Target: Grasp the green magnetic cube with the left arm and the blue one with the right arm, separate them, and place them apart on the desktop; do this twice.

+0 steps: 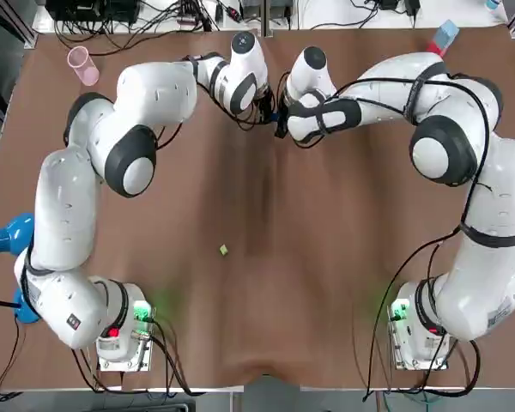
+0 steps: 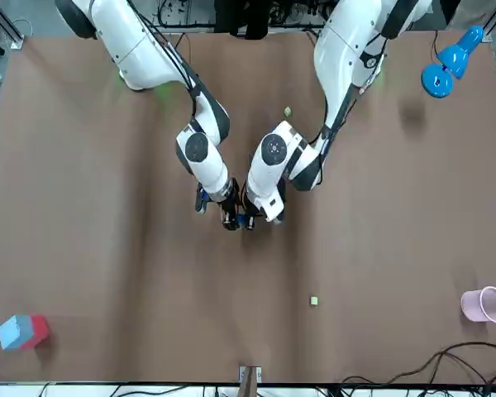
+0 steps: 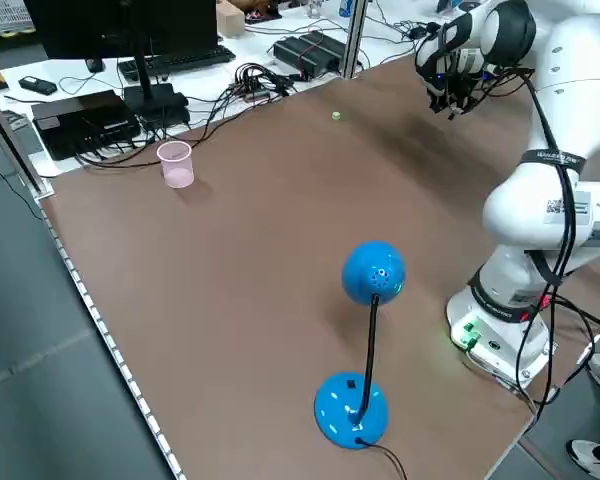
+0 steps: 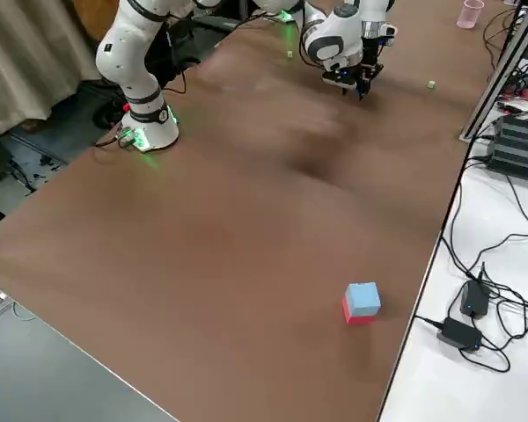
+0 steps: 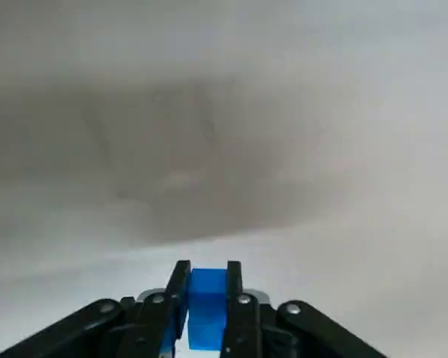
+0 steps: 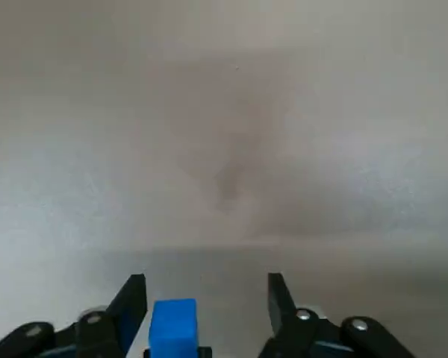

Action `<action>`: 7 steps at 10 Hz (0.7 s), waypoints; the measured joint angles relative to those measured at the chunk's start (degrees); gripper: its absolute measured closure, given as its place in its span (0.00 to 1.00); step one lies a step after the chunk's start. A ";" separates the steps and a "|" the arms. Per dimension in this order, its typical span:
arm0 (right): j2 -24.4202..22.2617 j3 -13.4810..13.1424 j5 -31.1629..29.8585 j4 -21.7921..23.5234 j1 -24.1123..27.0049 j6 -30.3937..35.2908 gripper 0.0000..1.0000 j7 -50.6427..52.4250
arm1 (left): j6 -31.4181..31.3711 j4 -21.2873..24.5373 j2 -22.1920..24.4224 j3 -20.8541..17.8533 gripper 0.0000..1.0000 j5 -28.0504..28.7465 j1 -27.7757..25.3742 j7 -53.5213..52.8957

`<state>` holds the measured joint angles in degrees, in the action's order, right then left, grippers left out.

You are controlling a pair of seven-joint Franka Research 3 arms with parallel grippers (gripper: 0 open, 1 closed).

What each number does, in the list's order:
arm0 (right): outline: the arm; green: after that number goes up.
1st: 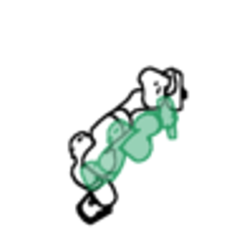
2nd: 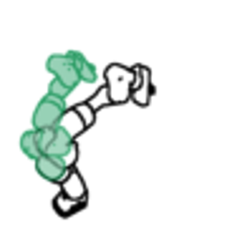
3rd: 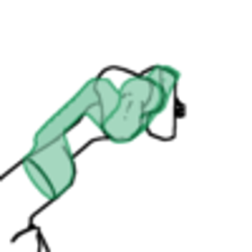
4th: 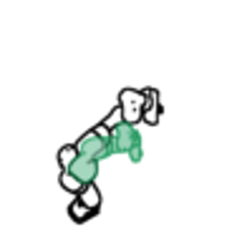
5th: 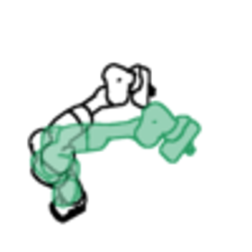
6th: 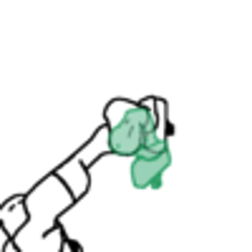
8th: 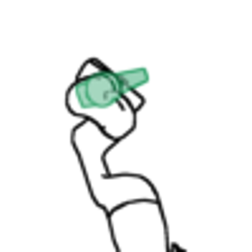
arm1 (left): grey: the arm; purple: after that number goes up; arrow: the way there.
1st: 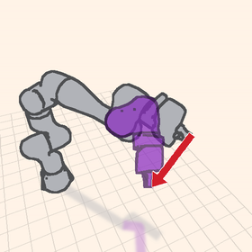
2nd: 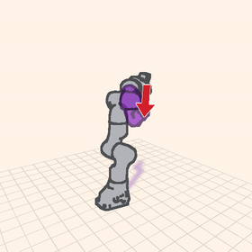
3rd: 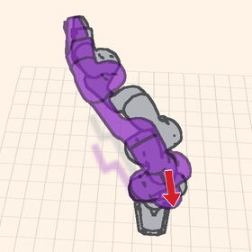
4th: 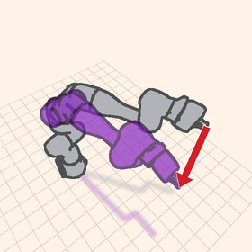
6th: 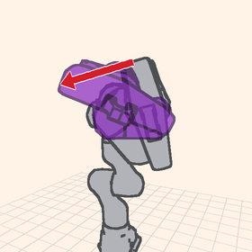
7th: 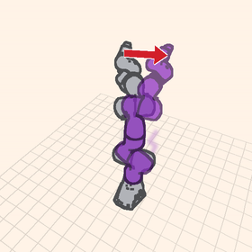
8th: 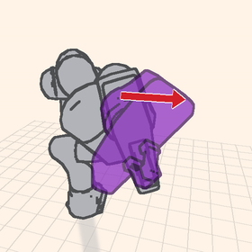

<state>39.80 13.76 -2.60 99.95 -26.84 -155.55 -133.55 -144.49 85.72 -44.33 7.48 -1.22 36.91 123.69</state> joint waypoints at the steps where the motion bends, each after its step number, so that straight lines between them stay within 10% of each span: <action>1: 0.00 0.00 0.00 -0.01 -0.02 -0.10 0.28 -0.02 | 0.02 0.00 0.00 0.00 0.77 0.00 0.00 0.00; 5: 0.00 0.56 0.00 -0.02 -0.06 -0.24 0.34 -0.08 | 0.05 0.00 0.00 0.01 0.77 -0.01 0.00 0.00; 7: 0.01 0.45 0.00 -0.26 -0.03 -0.48 0.52 -0.09 | 0.78 0.01 0.00 0.17 0.77 -0.03 0.00 0.00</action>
<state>39.81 14.21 -2.60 99.69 -26.86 -156.03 -133.64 -143.71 85.73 -44.33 7.65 -1.25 36.91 123.69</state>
